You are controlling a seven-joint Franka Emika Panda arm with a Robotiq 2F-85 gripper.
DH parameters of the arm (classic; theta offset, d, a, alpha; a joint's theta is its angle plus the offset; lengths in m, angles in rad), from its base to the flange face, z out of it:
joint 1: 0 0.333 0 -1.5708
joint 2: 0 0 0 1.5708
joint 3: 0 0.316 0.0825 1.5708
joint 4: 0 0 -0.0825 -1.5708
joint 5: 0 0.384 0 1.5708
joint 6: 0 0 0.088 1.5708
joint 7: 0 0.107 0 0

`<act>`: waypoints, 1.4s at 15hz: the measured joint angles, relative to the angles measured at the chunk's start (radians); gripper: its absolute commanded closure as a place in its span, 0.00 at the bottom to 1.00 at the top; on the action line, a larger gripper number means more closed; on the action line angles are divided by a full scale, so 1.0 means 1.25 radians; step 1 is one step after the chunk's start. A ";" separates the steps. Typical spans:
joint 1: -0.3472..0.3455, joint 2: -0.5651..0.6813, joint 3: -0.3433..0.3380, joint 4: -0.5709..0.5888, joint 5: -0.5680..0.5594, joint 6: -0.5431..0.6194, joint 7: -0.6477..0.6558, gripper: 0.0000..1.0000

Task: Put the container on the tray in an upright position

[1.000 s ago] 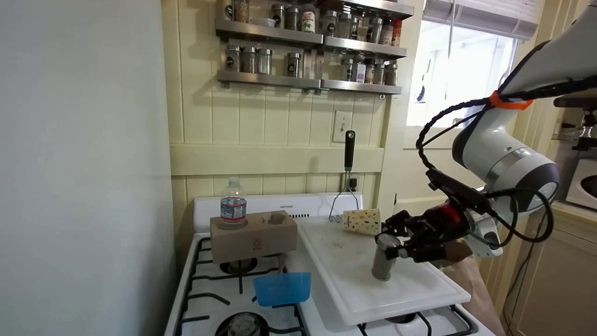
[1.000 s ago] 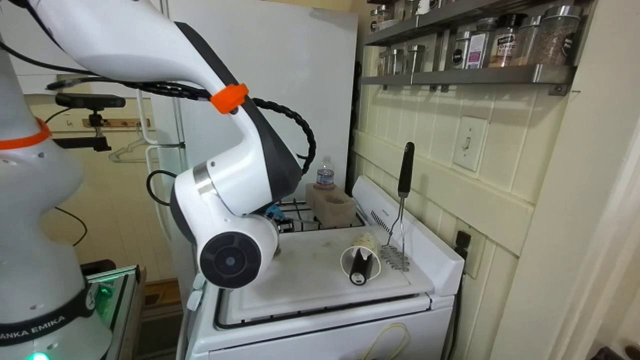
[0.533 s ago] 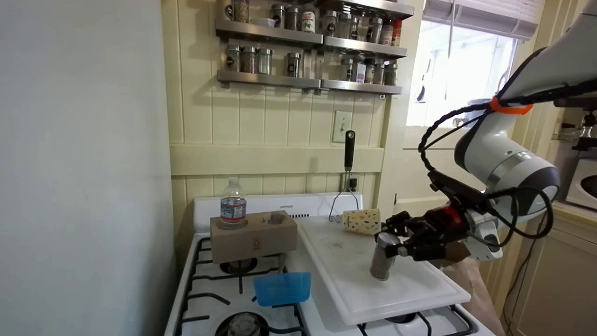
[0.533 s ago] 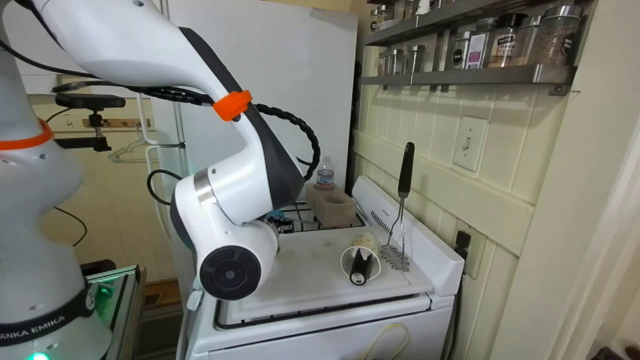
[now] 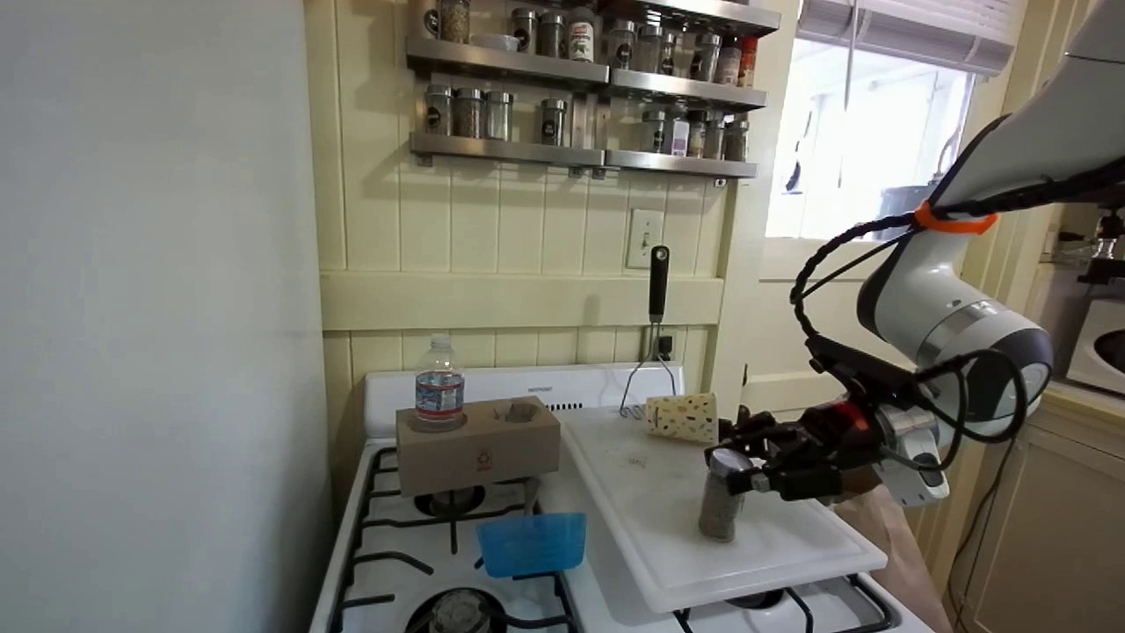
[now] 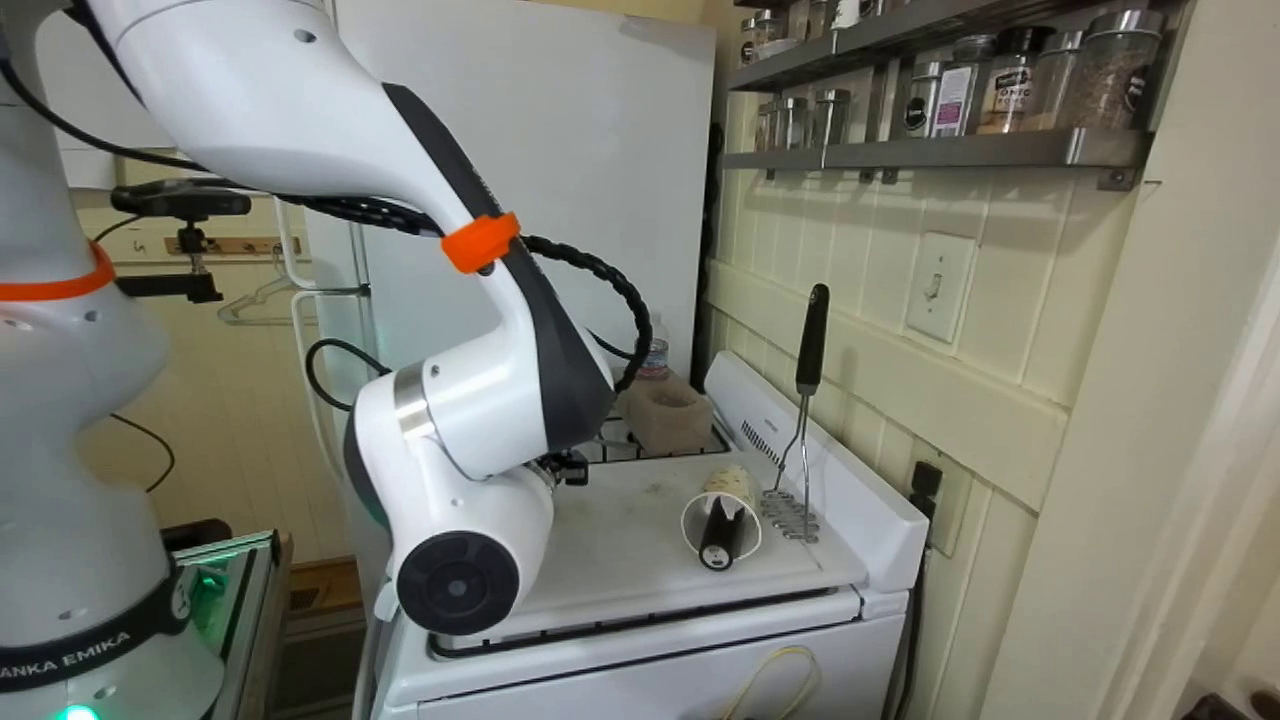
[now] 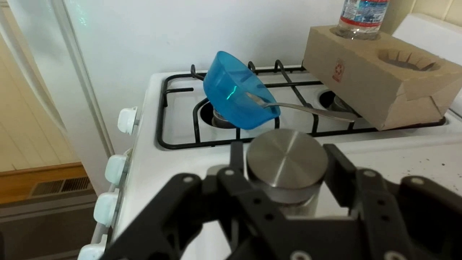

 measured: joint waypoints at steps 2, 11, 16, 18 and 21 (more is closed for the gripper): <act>0.000 0.003 0.001 0.005 0.000 0.000 0.011 0.00; 0.001 -0.021 0.002 0.010 -0.042 -0.006 0.051 0.00; -0.002 -0.121 -0.003 0.003 -0.206 0.031 0.111 0.00; -0.002 -0.191 0.014 -0.007 -0.276 0.060 0.134 0.00; -0.002 -0.297 0.074 -0.030 -0.344 0.115 0.173 0.00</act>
